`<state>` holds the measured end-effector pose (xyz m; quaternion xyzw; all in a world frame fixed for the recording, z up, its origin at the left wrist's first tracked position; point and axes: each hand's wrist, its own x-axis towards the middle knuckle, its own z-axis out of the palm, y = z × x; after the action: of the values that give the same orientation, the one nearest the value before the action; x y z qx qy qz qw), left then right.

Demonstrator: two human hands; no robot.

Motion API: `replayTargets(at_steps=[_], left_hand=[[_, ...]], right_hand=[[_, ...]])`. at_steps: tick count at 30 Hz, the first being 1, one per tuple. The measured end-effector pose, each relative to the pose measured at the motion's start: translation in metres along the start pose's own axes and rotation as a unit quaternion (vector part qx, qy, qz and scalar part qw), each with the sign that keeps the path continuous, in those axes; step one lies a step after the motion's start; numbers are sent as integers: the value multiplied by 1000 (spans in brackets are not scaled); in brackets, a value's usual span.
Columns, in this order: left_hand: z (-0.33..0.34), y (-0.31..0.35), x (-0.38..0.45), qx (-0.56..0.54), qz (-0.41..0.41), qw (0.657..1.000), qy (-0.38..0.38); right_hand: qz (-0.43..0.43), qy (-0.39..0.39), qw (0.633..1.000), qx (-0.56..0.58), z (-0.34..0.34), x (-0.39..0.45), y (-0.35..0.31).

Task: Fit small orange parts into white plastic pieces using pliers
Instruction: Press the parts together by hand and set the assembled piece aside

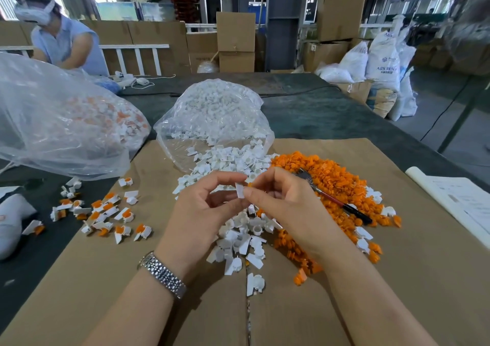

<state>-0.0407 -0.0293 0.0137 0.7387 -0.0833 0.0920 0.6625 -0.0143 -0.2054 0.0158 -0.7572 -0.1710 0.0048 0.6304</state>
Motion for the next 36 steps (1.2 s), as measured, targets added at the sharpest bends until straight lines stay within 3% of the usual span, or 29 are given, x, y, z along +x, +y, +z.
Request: replayTargets(at_steps=[9, 12, 14, 23, 25, 29, 36], left_hand=[[-5, -3, 1, -34, -2, 999, 6], [-5, -2, 1, -138, -42, 989, -27], [-5, -4, 2, -184, -66, 981, -17], [-6, -7, 6, -193, -106, 975, 21], [-6, -7, 6, -186, -106, 976, 35], [-3, -3, 3, -120, -71, 989, 59], [2, -2, 2, -51, -43, 996, 65]], right_hand=[[-49, -19, 998, 24, -6, -2, -3], [-60, -13, 998, 14, -7, -2, -4], [-70, -16, 997, -20, -5, -3, -2], [-145, 21, 973, -177, 5, -2, 4], [-102, 6, 984, -143, 5, -1, 4], [31, -21, 998, 47, 1, 0, 2], [39, 10, 993, 108, 1, 3, 8]])
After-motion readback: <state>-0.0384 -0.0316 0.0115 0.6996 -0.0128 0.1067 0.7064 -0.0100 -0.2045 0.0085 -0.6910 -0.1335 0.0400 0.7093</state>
